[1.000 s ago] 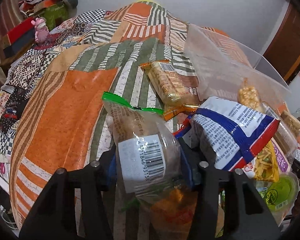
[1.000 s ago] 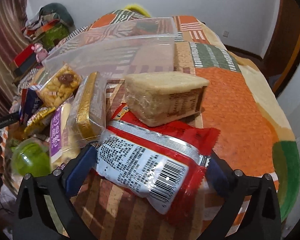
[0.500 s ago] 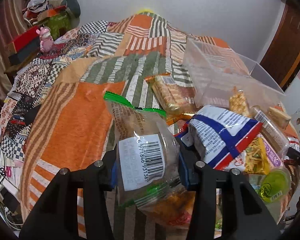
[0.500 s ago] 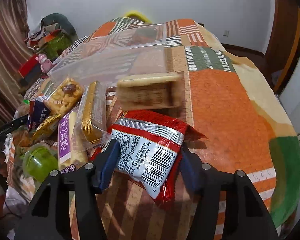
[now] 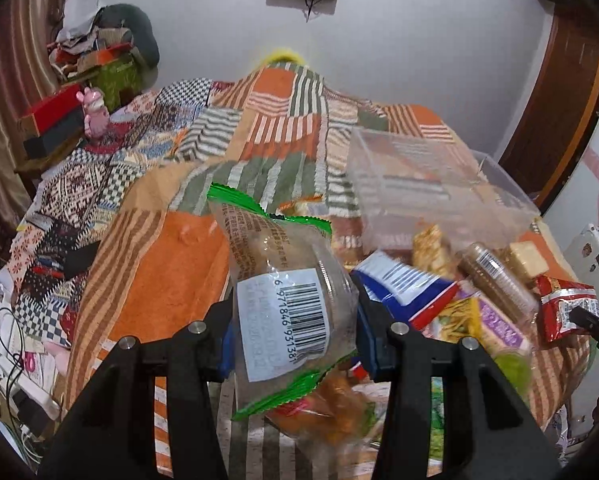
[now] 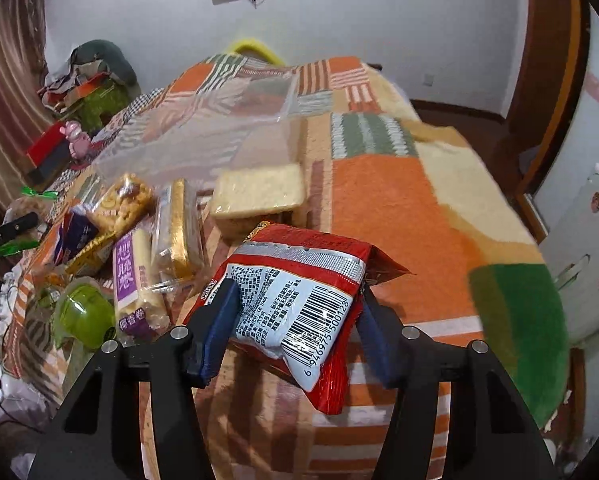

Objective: Organize snacks
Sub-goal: 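Grasp the green-sealed clear zip bag with left tool while right grasps red foil packet, then carry both items over the clear box and open both tools to drop them in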

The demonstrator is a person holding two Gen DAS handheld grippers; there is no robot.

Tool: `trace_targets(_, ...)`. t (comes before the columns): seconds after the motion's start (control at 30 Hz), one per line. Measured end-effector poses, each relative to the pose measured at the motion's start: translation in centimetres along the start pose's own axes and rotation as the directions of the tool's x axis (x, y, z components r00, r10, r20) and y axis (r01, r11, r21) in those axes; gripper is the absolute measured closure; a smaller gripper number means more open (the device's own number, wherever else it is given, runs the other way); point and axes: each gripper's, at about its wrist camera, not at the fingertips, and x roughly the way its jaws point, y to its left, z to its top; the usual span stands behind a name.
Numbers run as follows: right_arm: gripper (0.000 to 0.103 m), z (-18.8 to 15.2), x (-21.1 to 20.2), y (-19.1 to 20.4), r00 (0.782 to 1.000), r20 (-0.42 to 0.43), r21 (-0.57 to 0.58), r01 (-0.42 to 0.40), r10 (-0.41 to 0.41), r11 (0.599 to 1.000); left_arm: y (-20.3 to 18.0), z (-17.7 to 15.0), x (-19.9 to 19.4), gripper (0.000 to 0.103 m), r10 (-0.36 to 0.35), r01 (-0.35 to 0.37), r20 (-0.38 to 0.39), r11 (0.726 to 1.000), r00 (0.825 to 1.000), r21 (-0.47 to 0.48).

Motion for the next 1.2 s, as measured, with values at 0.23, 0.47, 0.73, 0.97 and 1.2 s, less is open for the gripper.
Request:
trace_targets(0.23, 0.049, 1.6, -2.3, -0.8, 0.996, 0.084, 0.015, -0.008, 0.007, 1.0, -1.7, 1.5, -1.9, 0.056, -0.032, 0.031, 0.053, 0.999, 0.998, 0.023)
trace_targets(0.47, 0.049, 4.4, -3.1, 0.2, 0.984, 0.179, -0.01, -0.01, 0.011, 1.0, -4.2, 3.4, -2.7, 0.056, -0.075, 0.07, 0.092, 0.996, 0.993, 0.062)
trace_targets(0.73, 0.049, 7.6, -2.3, 1.7, 0.967, 0.252, -0.045, -0.016, 0.027, 0.999, -6.9, 6.0, -2.0, 0.056, -0.118, 0.106, 0.12, 0.989, 0.986, 0.102)
trace_targets(0.97, 0.049, 9.7, -0.4, 2.6, 0.963, 0.264, -0.069, -0.033, 0.05, 0.997, -9.1, 8.2, 0.5, 0.056, -0.141, 0.125, 0.111, 0.982, 0.984, 0.143)
trace_targets(1.2, 0.049, 11.1, 1.9, 3.5, 0.963, 0.259, -0.09, -0.049, 0.071, 0.995, -10.5, 10.1, 3.7, 0.056, -0.154, 0.139, 0.088, 0.978, 0.984, 0.159)
